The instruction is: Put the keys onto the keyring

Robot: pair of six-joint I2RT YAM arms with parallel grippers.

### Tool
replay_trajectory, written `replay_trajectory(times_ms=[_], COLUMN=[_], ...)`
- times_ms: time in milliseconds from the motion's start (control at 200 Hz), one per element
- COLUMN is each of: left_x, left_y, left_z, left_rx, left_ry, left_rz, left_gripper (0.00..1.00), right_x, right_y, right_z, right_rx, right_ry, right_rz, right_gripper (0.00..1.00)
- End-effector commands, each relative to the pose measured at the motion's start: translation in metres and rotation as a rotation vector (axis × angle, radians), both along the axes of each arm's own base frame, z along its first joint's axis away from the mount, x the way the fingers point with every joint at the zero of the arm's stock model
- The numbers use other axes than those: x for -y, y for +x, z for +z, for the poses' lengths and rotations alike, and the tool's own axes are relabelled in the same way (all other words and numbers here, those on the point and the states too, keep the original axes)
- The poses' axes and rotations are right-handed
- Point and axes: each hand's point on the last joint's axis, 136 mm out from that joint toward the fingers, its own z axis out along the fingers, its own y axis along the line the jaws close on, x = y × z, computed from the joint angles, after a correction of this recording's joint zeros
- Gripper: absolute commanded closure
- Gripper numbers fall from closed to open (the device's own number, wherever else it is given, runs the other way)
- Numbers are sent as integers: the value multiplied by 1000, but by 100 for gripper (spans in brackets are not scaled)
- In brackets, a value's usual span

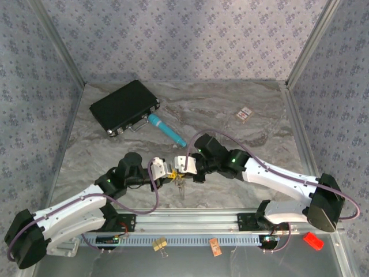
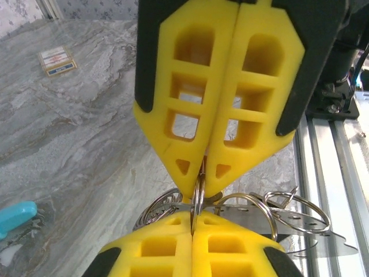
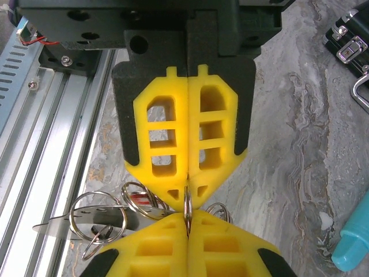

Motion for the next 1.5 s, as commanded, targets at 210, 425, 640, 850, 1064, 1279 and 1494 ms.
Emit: replay_trajectory(times_ms=[210,425,640,850,1064,1279,1494], left_x=[8,8,10,7,-1,2,7], left_y=[-1,-4,-6,0,13,12,7], left_z=[22,21,22,18,12,20,21], left_rx=[26,14,10,7,30,47,39], left_ry=[-149,-171,-175,-148,-40,-45,-51], left_rz=[-15,-22,-37,4,75,50,12], left_gripper=[100,100,100,91,70,75,78], right_x=[0,3,1,1,15,17,7], right_y=[-1,2,2,1,7,10,11], right_z=[12,6,7,9,-2,-6,-4], right_rx=[-127,-154,-167,-174,-102,-41,-19], right_ry=[210,250,272,274,87,-37,-61], right_rz=[-32,-51,-42,-34,-60,-59,-49], right_gripper=[75,82,83,100,100,100,100])
